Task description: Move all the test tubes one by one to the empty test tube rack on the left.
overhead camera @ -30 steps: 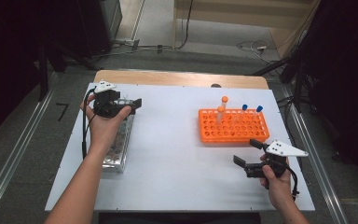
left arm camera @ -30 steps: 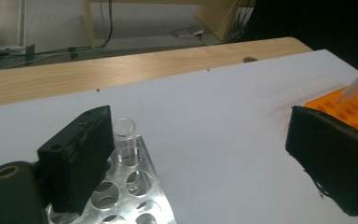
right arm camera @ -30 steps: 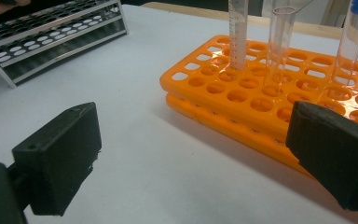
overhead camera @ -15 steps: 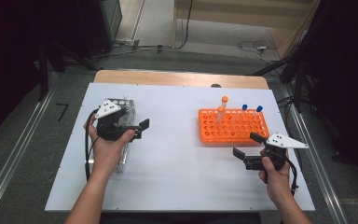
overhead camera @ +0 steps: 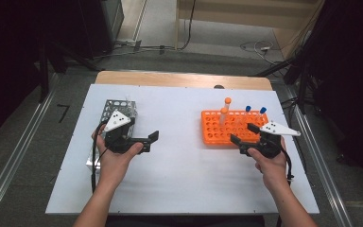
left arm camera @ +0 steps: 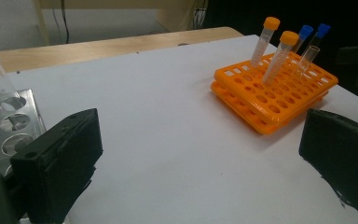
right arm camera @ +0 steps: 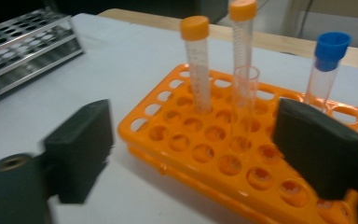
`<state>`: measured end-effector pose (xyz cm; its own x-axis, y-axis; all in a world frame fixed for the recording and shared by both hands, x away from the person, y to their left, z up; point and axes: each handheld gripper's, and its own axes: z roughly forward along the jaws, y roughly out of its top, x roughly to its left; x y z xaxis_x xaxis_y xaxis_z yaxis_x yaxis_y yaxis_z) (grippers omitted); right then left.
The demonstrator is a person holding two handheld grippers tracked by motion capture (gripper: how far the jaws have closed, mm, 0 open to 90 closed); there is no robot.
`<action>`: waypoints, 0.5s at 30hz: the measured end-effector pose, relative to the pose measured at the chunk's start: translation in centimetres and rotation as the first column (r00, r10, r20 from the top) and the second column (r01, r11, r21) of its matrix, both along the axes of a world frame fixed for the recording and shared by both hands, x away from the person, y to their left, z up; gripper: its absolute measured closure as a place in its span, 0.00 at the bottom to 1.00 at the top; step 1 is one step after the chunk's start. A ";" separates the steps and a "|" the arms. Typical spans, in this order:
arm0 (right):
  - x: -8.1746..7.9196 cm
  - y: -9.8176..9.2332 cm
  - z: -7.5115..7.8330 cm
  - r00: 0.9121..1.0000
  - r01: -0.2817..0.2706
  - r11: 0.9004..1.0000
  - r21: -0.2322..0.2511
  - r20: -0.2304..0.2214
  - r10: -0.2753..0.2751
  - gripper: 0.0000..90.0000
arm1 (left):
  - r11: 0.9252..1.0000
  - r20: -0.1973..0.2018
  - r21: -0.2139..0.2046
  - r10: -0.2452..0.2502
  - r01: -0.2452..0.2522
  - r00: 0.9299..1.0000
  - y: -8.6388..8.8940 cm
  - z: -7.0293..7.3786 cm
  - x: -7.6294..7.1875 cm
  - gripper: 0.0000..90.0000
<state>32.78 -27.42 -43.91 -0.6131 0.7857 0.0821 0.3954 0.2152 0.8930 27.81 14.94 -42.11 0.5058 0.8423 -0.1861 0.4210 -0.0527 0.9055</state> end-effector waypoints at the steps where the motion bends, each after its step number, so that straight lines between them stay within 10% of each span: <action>1: 0.3 0.1 0.0 1.000 0.010 1.000 0.005 -0.006 -0.010 0.26 | 1.000 -0.001 -0.002 -0.002 0.002 1.000 -0.1 -0.1 0.0 0.00; 15: 3.3 1.2 -2.8 0.991 0.128 0.991 -0.033 -0.046 -0.129 0.62 | 1.000 -0.011 -0.010 -0.028 0.028 1.000 -0.9 -0.5 -0.1 0.00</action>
